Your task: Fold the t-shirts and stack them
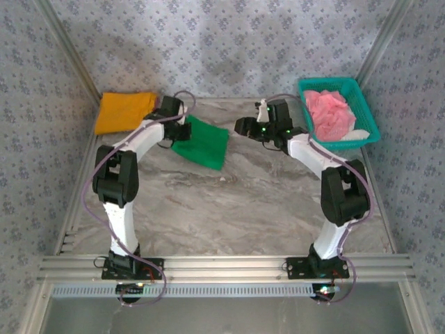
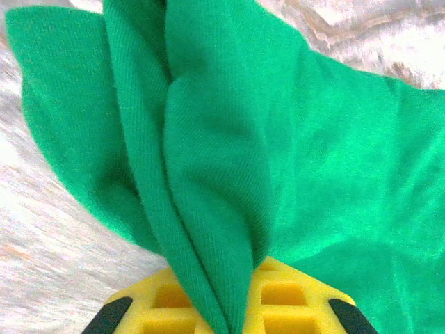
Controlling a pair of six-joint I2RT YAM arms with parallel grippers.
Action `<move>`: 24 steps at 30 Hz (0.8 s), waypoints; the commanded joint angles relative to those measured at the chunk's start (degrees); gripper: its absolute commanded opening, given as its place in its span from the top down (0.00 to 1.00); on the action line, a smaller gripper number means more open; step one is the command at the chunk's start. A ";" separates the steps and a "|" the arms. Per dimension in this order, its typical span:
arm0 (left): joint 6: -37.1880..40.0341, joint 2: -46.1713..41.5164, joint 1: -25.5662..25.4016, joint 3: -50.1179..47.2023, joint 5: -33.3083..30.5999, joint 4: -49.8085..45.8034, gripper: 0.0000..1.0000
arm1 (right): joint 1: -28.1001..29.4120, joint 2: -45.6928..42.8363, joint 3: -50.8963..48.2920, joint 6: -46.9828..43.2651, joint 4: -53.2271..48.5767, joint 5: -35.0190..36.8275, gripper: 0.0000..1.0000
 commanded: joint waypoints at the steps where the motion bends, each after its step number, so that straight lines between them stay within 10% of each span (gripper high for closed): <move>1: 6.85 1.75 1.59 5.64 -3.42 -5.00 1.00 | 0.12 -2.48 -3.64 -1.95 0.71 1.32 0.46; 24: 23.97 21.78 14.11 53.28 4.12 -23.24 1.00 | -1.55 -10.76 -16.09 -4.22 -3.64 5.55 0.43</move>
